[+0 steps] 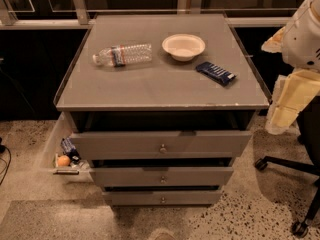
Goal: Open bottom drawer
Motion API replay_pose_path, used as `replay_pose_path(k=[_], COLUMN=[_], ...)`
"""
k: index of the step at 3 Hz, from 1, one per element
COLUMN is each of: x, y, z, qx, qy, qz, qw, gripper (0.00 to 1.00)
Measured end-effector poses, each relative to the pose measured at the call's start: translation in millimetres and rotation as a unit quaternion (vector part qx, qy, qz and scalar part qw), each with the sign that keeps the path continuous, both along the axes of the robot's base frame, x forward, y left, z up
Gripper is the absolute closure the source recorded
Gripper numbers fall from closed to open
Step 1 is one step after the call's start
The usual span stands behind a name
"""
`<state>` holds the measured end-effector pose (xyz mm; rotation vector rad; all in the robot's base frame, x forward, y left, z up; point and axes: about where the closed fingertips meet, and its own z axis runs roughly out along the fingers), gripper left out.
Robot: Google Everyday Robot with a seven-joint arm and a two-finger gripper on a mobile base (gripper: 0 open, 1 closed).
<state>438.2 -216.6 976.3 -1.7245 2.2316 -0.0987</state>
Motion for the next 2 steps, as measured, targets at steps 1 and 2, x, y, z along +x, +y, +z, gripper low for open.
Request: replay_pose_path(k=[1,2], x=[0.0,-15.2], y=[0.0,-1.6], z=[-0.1,-29.1], qx=[0.0,0.003], qy=[0.0,0.014], qz=[0.0,0.009], qw=[1.0,0.9999], gripper=[0.0,0.0])
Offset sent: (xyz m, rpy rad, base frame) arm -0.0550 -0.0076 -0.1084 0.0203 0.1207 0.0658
